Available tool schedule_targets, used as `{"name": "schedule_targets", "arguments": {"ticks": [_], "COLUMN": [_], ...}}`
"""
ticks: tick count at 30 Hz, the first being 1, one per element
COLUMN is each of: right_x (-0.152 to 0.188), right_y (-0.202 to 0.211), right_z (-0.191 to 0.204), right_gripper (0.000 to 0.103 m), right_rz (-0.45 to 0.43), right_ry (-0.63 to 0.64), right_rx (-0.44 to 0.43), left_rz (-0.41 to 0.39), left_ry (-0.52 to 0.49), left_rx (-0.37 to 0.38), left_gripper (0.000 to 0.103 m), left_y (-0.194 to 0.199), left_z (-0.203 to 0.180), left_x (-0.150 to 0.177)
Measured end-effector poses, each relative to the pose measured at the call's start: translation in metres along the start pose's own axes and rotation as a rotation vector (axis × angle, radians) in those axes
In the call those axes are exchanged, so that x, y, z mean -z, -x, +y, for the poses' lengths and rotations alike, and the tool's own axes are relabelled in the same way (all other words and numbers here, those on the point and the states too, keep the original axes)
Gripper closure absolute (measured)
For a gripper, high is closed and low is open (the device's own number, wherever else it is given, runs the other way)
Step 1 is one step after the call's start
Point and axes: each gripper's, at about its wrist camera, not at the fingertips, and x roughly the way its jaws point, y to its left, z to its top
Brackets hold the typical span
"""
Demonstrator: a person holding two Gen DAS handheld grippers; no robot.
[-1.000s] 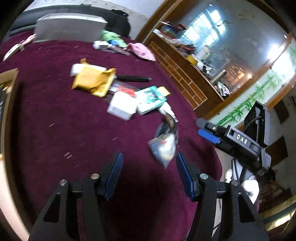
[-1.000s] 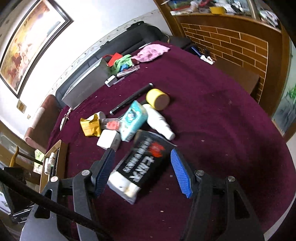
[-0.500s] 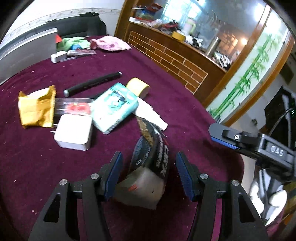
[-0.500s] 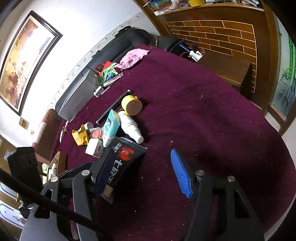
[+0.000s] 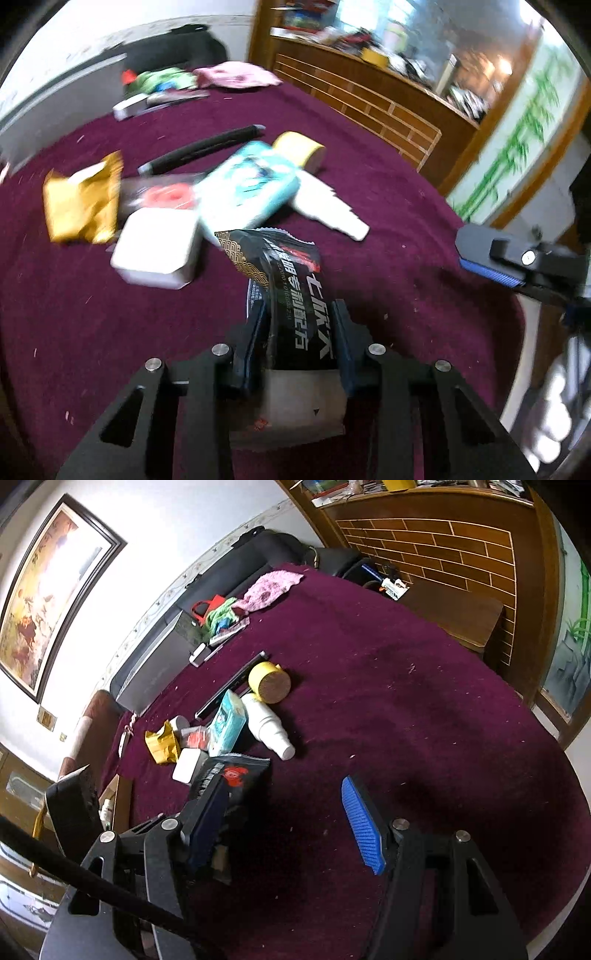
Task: Organize objects
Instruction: 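Grasp the black-and-white snack bag with the left tool, then lift the snack bag with left tool while right tool grasps the white charger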
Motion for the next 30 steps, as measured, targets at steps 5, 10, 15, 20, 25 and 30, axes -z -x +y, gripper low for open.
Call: {"name": "schedule_targets", "arguments": {"ticks": [5,10,15,20,25,30], "right_x": [0.003,0.004,0.003,0.004,0.003,0.001], "right_y": [-0.009,-0.03,-0.073,-0.11,-0.121,-0.137], "right_z": [0.016,0.053,0.098,0.126,0.133,0.135], "right_gripper": [0.04,0.04,0.04,0.04,0.04,0.04], "right_rz": [0.033,0.097,0.192,0.272,0.238,0.224], "right_ry": [0.045,0.123,0.189,0.173,0.157,0.138], "right_rx": [0.002,-0.051,-0.11,-0.109,0.009,0.104], "left_rz": [-0.053,-0.07,-0.058,-0.044,-0.063,-0.089], "left_ry": [0.116,0.197,0.223,0.242,0.24,0.243], "left_rx": [-0.023,-0.11,-0.147,-0.127,-0.116,-0.088], "left_gripper": [0.074,0.074,0.073,0.073,0.067,0.065], "left_y": [0.048,0.078,0.081,0.071,0.067,0.068], "left_z": [0.048,0.088,0.107,0.113,0.113,0.115], "left_x": [0.019,0.041,0.061,0.068,0.069,0.072]}}
